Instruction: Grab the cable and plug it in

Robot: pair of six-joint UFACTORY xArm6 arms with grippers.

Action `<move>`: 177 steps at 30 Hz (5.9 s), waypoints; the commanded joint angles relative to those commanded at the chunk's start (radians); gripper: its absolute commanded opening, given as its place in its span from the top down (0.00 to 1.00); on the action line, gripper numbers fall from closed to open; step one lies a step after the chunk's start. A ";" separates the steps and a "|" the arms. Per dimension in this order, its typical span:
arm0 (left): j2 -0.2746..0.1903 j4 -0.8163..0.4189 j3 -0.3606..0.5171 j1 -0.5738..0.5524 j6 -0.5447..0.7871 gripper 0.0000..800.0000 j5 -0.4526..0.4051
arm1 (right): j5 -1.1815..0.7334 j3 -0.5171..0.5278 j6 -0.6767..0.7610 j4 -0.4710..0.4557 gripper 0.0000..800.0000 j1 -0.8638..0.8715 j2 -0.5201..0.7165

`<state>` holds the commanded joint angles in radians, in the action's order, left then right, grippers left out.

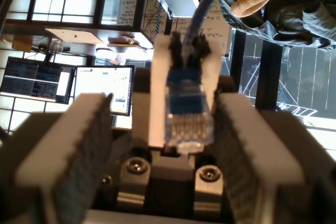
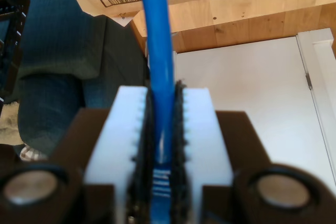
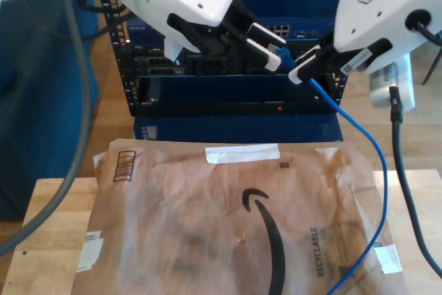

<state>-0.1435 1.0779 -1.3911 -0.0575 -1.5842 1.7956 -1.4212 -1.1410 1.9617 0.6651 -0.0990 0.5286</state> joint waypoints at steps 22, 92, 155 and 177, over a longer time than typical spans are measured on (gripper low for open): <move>0.002 0.002 -0.005 0.041 -0.005 1.00 0.032 | 0.000 -0.100 -0.055 -0.002 0.07 0.008 0.009; 0.180 0.549 0.114 0.269 -0.301 0.99 0.488 | 1.117 0.370 -0.741 0.023 0.32 -0.583 0.258; 0.172 0.146 -0.104 0.356 -0.293 0.00 0.253 | 0.767 0.252 -0.500 0.066 1.00 -0.204 0.160; -0.160 -0.999 0.315 0.522 0.381 0.00 0.130 | 0.170 0.222 -0.146 -0.393 1.00 0.038 -0.072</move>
<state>-0.3030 0.0790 -1.0765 0.4641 -1.2037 1.9260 -1.2509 -0.9185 1.8159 0.2723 -0.0606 0.4565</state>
